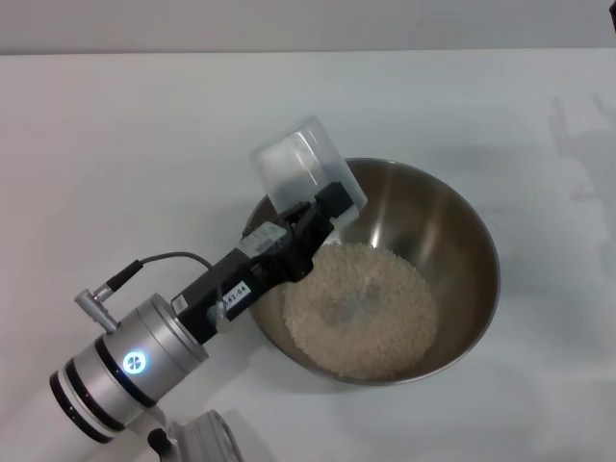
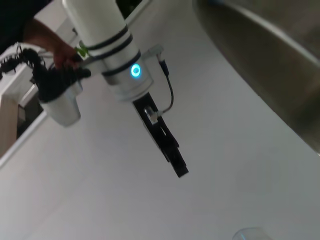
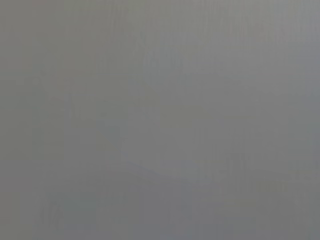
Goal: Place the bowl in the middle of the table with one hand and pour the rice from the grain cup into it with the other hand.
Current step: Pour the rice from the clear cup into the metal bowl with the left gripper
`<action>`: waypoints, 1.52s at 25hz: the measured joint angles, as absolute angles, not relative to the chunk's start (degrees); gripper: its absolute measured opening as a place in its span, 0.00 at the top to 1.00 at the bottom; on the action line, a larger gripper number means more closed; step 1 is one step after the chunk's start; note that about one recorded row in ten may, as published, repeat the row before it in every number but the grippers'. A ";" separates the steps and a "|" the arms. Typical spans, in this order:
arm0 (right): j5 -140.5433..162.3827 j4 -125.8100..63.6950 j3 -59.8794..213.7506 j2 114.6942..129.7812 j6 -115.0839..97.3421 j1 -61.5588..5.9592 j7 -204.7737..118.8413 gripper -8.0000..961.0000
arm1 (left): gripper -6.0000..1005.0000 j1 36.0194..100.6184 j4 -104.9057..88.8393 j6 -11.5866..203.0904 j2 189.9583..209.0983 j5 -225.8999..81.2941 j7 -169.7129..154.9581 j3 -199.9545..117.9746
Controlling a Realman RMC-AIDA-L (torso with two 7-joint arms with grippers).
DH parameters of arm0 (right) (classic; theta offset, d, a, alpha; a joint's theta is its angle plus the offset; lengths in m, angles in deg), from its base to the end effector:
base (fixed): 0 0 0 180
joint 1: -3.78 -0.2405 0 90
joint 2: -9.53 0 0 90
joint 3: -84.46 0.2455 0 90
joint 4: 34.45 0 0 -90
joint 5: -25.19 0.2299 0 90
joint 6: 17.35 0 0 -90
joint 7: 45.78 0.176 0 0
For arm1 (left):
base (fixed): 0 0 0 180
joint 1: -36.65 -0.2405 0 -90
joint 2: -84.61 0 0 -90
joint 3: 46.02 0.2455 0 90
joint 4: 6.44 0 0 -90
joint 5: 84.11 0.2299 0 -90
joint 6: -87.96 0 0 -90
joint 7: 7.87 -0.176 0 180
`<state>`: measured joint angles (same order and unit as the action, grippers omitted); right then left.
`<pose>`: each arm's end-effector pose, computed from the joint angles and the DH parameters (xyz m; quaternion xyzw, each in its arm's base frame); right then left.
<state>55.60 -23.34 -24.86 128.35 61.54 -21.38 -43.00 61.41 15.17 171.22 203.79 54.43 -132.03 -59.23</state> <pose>0.2934 0.3752 0.0264 -0.6442 0.1081 0.3588 0.6668 -0.1929 0.2669 -0.1281 -0.3958 0.7416 0.0913 0.5339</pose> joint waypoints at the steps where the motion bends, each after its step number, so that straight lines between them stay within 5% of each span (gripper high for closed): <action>1: 55.59 -23.35 -24.86 128.35 61.54 -21.38 -43.02 0.41 | 0.91 61.38 15.25 171.29 203.79 54.72 -132.61 -59.30; 22: 55.57 -23.38 -24.86 128.30 61.47 -21.75 -43.06 0.41 | 0.89 58.90 17.90 171.38 203.79 54.66 -126.03 -60.98; 38: 55.58 -23.38 -24.86 128.44 61.39 -21.97 -42.52 0.41 | 0.87 53.46 23.31 171.48 203.79 47.48 -61.73 -70.76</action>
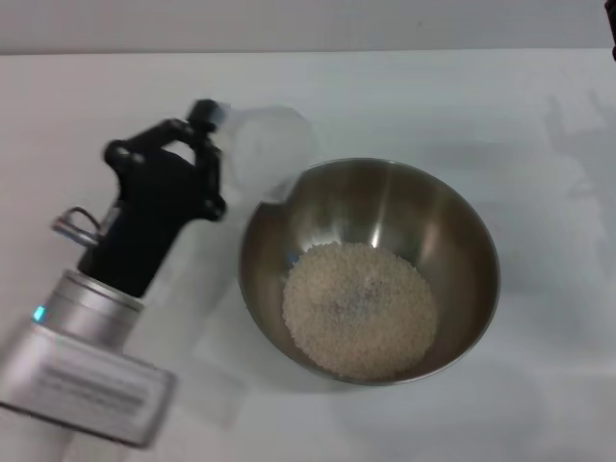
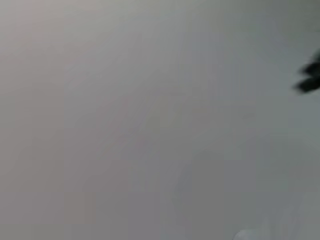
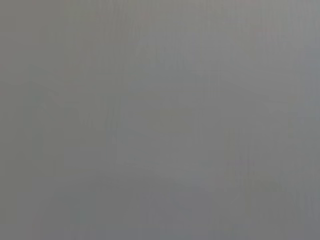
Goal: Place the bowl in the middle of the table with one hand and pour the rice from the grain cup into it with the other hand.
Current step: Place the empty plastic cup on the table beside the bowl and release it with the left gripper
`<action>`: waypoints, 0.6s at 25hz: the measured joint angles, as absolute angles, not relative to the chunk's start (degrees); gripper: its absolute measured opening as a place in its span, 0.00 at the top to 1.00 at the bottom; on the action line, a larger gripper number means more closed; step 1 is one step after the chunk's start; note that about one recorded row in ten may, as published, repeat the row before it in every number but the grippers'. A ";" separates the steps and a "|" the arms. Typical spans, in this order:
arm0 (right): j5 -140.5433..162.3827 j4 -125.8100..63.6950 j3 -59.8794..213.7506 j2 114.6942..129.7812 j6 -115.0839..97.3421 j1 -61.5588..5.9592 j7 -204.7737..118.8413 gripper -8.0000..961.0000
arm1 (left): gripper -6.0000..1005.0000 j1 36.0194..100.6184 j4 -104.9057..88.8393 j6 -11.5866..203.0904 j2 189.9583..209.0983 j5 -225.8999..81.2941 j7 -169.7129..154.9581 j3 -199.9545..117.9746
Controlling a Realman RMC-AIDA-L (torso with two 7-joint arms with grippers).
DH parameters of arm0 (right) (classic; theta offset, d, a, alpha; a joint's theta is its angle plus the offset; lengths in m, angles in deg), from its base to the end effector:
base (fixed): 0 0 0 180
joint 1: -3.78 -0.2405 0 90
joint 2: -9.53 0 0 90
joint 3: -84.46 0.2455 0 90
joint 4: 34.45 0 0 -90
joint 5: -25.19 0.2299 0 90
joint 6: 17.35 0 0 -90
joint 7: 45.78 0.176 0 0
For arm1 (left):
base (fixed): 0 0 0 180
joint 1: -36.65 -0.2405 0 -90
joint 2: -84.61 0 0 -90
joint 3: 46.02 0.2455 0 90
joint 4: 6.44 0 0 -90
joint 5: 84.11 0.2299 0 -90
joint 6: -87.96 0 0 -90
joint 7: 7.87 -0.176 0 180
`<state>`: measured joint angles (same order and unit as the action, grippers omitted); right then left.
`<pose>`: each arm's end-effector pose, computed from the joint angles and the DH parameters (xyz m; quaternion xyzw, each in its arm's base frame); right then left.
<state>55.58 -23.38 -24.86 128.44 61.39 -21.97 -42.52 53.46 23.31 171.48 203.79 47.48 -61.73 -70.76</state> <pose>0.2898 0.3781 0.0254 -0.6449 0.1090 0.3642 0.6630 -0.2070 0.2849 -0.0872 -0.7114 0.2268 -0.2093 0.6314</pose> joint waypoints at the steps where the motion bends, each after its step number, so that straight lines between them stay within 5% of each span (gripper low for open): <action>1: 55.58 -23.38 -24.86 128.44 61.39 -21.90 -42.51 0.41 | 0.87 53.46 23.26 171.18 203.80 43.11 -53.70 -70.78; 15: 55.60 -23.29 -24.86 128.62 62.16 -21.24 -42.44 0.41 | 0.85 54.33 21.00 154.07 203.71 25.98 -24.43 -73.04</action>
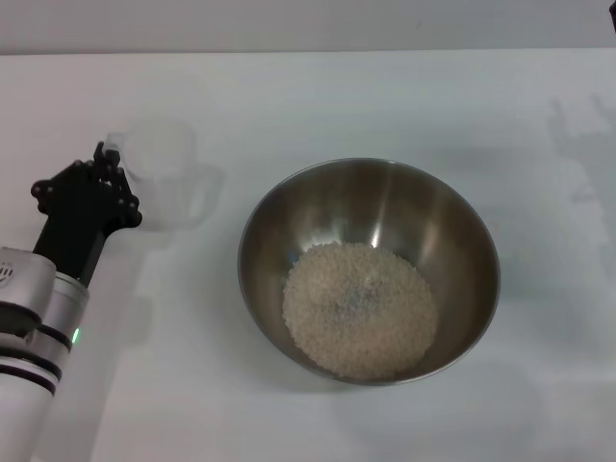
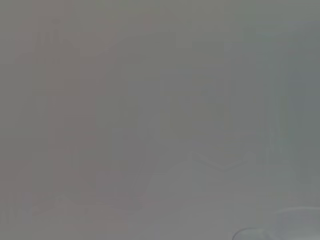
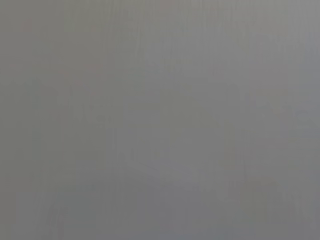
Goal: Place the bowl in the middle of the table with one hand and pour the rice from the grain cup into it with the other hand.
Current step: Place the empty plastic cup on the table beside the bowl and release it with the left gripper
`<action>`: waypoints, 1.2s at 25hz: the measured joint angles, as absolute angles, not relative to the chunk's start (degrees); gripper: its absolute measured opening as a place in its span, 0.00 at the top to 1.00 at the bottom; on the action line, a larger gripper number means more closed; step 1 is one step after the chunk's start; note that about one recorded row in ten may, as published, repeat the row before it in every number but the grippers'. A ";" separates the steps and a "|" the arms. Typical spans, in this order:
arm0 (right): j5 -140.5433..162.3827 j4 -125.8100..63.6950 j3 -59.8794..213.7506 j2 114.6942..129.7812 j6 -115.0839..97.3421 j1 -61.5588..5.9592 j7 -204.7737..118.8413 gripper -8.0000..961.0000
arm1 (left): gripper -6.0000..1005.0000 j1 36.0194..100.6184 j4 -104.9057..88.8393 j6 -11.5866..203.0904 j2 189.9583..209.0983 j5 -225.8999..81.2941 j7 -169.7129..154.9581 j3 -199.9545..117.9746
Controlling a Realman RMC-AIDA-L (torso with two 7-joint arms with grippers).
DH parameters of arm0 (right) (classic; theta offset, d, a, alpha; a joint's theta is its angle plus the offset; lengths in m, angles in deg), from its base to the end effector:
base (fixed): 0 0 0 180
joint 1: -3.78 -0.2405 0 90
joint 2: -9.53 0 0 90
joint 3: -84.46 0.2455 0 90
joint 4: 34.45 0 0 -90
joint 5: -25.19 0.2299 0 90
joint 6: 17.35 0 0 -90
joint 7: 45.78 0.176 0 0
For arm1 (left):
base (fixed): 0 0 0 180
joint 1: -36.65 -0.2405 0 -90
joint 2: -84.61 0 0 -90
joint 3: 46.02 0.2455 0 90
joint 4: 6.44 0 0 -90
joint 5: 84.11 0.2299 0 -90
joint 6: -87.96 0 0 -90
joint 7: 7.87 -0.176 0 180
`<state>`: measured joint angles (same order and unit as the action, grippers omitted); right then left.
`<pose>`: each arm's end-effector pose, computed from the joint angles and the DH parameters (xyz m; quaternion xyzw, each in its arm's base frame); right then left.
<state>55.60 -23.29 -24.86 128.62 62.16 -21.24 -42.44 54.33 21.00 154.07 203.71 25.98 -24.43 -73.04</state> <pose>0.2918 0.3735 0.0255 -0.6415 0.1100 0.3663 0.6649 -0.2932 0.3243 -0.0827 -0.7237 -0.1977 -0.2558 0.6097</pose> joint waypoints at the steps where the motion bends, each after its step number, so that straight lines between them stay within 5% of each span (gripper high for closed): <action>1: 55.58 -23.29 -24.86 128.62 62.17 -21.21 -42.44 0.40 | 0.85 54.37 21.00 152.78 203.71 25.92 -24.01 -73.44; 30: 55.15 -23.29 -24.86 128.62 62.28 -21.12 -42.44 0.40 | 0.82 53.50 20.18 146.47 203.55 26.06 -21.51 -73.29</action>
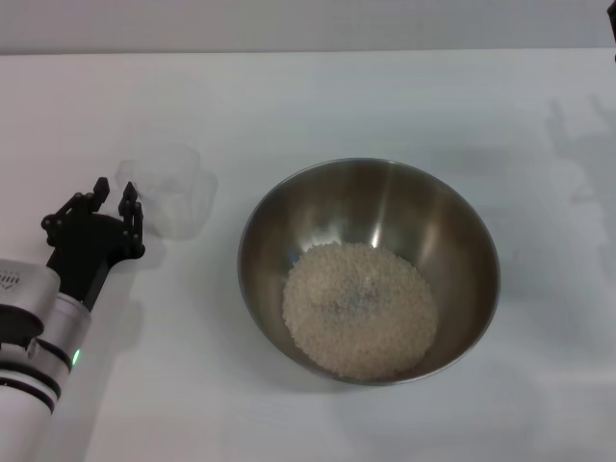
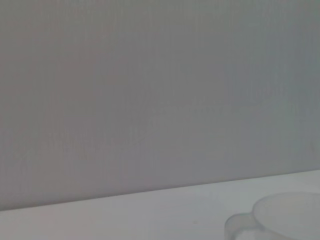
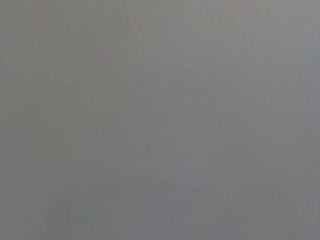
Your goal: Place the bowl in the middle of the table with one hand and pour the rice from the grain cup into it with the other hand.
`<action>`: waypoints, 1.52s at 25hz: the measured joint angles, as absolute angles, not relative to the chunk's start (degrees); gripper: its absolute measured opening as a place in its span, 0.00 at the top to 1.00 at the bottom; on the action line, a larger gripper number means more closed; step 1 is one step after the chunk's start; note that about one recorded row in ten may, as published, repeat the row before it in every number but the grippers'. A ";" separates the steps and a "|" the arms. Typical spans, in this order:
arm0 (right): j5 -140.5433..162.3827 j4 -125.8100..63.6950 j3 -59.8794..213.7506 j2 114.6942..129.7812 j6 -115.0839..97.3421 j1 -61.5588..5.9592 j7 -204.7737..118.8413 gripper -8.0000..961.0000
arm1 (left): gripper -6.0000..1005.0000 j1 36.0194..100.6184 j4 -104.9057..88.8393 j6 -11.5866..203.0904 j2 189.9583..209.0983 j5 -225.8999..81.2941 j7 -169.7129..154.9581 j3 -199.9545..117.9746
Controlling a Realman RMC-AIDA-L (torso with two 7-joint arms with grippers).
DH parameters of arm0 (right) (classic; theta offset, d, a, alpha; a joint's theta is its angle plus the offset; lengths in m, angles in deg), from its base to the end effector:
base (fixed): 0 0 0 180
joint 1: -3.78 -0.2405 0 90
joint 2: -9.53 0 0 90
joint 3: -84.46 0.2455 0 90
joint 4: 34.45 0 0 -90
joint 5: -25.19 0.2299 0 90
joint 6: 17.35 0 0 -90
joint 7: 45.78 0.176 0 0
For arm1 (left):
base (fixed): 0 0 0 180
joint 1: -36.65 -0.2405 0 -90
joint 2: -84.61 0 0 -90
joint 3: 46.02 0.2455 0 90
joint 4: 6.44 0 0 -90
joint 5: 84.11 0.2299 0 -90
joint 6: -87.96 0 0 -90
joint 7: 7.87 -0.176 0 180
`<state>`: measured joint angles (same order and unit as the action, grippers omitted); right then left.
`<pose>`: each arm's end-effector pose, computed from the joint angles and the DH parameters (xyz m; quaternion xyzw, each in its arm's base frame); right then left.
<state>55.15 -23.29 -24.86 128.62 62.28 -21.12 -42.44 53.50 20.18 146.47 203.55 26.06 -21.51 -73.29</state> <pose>0.2915 0.3726 0.0246 -0.6438 0.1082 0.3661 0.6631 -0.3171 0.3181 -0.0980 -0.7415 -0.2532 -0.2165 0.5824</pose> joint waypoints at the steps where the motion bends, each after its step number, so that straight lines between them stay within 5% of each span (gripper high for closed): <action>1: 55.15 -23.29 -24.86 128.62 62.28 -21.11 -42.44 0.40 | 0.82 53.23 20.18 146.60 203.52 26.07 -21.51 -73.00; 17: 50.46 -23.53 -26.88 129.10 61.68 -19.53 -42.47 0.40 | 0.58 47.86 16.85 165.93 203.44 26.10 -10.55 -66.44; 20: 49.11 -23.57 -29.08 129.23 61.66 -19.11 -42.47 0.40 | 0.38 48.19 16.43 168.97 203.51 26.19 -9.78 -65.83; 31: 48.78 -23.99 -34.87 129.09 58.99 -20.21 -35.27 0.39 | 0.19 49.57 15.10 171.64 203.65 27.61 -10.10 -65.21; 38: 48.27 -23.45 -36.04 128.78 57.07 -22.13 -31.72 0.34 | 0.19 50.25 14.91 171.89 203.64 27.60 -10.00 -65.33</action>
